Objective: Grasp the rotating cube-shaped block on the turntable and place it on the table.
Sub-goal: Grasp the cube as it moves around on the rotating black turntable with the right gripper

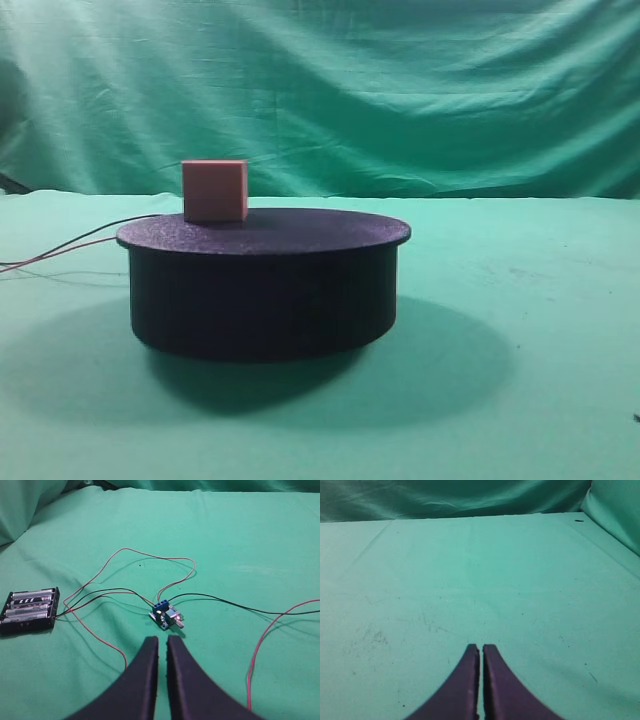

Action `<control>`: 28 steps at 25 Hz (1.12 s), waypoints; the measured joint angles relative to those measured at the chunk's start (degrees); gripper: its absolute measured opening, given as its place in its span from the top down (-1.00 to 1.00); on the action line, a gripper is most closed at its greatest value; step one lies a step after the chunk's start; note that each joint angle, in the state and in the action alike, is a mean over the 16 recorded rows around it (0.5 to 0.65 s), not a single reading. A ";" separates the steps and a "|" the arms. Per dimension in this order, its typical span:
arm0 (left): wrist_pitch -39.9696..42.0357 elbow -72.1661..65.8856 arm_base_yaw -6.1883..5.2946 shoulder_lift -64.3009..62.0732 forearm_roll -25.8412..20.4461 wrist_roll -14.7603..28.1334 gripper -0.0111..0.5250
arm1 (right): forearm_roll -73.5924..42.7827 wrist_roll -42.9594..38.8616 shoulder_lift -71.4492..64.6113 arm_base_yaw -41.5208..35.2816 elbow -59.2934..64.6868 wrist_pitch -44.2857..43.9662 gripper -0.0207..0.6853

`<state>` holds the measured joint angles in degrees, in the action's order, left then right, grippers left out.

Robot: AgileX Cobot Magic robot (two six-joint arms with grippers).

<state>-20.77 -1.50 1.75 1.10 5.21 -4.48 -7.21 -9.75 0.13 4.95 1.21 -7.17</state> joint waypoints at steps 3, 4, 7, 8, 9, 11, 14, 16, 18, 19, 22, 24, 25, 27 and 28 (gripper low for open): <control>0.00 0.00 0.00 0.00 0.00 0.00 0.96 | -0.45 -1.15 -1.48 0.00 -1.44 2.45 0.94; 0.00 0.00 0.00 0.00 0.00 0.00 0.96 | -0.51 -1.60 -2.21 0.00 -2.08 3.05 0.94; 0.00 0.00 0.00 0.00 0.00 0.00 0.96 | -0.54 -2.80 -4.87 0.00 -4.15 4.11 0.94; 0.00 0.00 0.00 0.00 0.00 0.00 0.96 | -0.46 -3.19 -5.85 0.00 -4.86 4.01 0.94; 0.00 0.00 0.00 0.00 0.00 0.00 0.96 | -0.35 -3.60 -6.88 0.02 -5.58 3.69 0.94; 0.00 0.00 0.00 0.00 0.00 0.00 0.96 | -0.11 -4.37 -9.14 0.20 -7.18 2.27 0.94; 0.00 0.00 0.00 0.00 0.00 0.00 0.96 | 0.29 -4.65 -13.31 1.28 -10.11 -0.84 0.94; 0.00 0.00 0.00 0.00 0.00 0.00 0.96 | 0.56 -4.31 -16.53 2.76 -12.11 -2.72 0.94; 0.00 0.00 0.00 0.00 0.00 0.00 0.96 | 0.85 -3.78 -19.96 5.04 -13.94 -4.00 0.94; 0.00 0.00 0.00 0.00 0.00 0.00 0.96 | 0.98 -3.43 -21.81 6.45 -14.80 -4.46 0.94; 0.00 0.00 0.00 0.00 0.00 0.00 0.96 | 1.37 -2.30 -27.96 11.71 -17.55 -5.86 0.94; 0.00 0.00 0.00 0.00 0.00 0.00 0.96 | 1.52 -1.43 -32.79 15.92 -19.73 -7.07 0.94; 0.00 0.00 0.00 0.00 0.00 0.00 0.96 | 1.56 -0.99 -35.40 18.16 -20.93 -7.74 0.94; 0.00 0.00 0.00 0.00 0.00 0.00 0.96 | 1.64 -0.12 -40.97 22.69 -23.44 -9.02 0.94; 0.00 0.00 0.00 0.00 0.00 0.00 0.96 | 1.68 0.25 -43.83 24.91 -24.72 -9.55 0.93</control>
<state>-20.77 -1.50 1.75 1.10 5.21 -4.48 -5.53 -9.50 -43.70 29.86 -23.51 -16.73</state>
